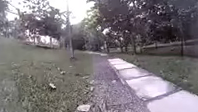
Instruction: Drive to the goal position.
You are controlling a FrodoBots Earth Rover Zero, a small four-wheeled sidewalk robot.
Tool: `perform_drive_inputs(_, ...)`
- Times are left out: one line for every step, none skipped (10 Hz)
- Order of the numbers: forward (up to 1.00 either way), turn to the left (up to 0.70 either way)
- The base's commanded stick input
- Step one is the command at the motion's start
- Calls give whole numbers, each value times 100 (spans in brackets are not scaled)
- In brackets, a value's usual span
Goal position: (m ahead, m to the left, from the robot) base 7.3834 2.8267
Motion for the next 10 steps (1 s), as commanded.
perform_drive_inputs(70, -14)
perform_drive_inputs(70, -14)
perform_drive_inputs(70, -14)
perform_drive_inputs(70, -14)
perform_drive_inputs(70, -14)
perform_drive_inputs(70, -14)
perform_drive_inputs(70, -14)
perform_drive_inputs(70, -14)
perform_drive_inputs(70, -10)
perform_drive_inputs(70, -6)
